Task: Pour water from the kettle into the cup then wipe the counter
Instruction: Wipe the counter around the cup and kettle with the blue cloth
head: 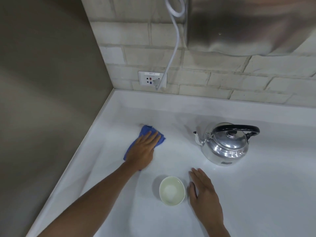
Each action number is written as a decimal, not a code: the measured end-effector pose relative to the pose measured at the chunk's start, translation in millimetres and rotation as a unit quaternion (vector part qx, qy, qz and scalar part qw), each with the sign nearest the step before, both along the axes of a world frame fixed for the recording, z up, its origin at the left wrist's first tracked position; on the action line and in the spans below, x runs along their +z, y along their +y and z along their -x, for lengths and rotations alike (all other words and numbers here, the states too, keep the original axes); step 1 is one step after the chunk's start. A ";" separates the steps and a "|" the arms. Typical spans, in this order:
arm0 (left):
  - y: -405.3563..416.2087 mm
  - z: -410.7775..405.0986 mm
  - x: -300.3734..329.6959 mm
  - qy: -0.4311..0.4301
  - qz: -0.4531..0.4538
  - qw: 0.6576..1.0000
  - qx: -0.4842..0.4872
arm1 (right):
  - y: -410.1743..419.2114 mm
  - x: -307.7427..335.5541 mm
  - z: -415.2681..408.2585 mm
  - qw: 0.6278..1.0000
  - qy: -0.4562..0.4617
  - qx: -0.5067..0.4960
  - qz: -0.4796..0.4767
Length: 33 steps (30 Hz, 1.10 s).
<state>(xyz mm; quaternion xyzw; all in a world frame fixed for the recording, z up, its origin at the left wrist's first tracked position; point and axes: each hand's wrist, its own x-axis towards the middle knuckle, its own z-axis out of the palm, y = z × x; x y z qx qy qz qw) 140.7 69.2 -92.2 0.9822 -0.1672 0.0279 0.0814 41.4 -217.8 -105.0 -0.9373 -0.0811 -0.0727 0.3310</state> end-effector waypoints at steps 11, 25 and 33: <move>-29.6 11.6 7.6 -0.055 -0.044 0.945 -0.320 | -4.3 1.1 0.1 1.000 0.000 0.010 -0.007; -56.2 -29.1 -5.9 -0.060 0.034 0.995 -0.078 | -5.6 6.3 0.0 0.998 -0.006 -0.018 -0.068; -56.5 -29.1 -9.1 -0.067 0.029 0.955 -0.288 | -9.4 11.5 -0.7 0.985 -0.036 -0.084 -0.144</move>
